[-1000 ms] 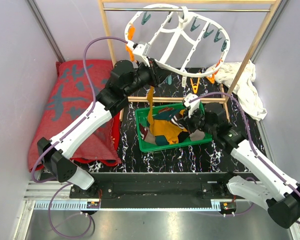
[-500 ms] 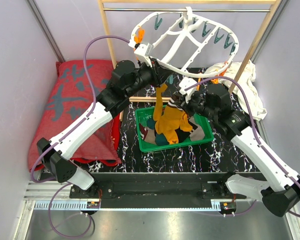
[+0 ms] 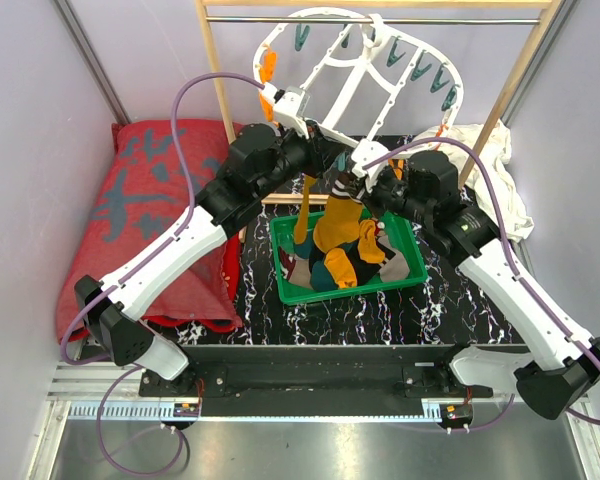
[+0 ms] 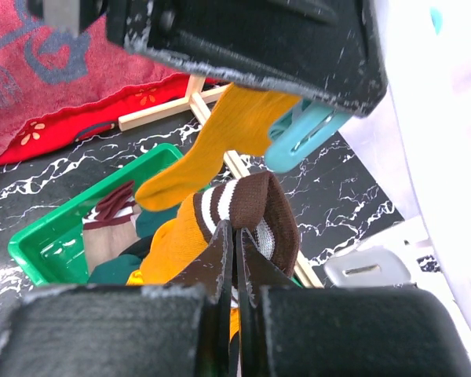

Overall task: Clip the socks to the hanger
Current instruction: Clamp the sock onto the hanger.

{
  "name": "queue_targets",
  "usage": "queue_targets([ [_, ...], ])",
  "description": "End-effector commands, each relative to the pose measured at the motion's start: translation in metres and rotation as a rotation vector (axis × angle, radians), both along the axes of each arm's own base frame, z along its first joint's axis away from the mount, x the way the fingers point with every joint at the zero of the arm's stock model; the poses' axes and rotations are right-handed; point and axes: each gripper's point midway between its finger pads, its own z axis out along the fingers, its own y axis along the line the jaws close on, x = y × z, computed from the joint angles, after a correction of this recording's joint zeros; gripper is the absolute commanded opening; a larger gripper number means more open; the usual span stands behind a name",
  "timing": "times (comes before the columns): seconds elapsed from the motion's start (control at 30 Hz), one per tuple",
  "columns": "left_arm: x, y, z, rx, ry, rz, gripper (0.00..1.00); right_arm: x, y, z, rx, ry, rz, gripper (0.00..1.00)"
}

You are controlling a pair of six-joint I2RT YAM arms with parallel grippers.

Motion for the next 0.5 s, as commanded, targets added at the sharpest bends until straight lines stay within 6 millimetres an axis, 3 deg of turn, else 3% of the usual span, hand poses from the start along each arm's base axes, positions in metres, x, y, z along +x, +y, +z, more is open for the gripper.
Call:
queue_targets([
  [0.0, -0.003, 0.003, 0.029, -0.031, -0.072, 0.015, 0.07, 0.003, 0.009, 0.025, 0.02, -0.068, 0.029, 0.0],
  [0.47, -0.002, -0.001, 0.018, 0.021, -0.075, 0.031, 0.07, 0.006, 0.012, 0.038, 0.04, -0.106, 0.044, 0.0],
])
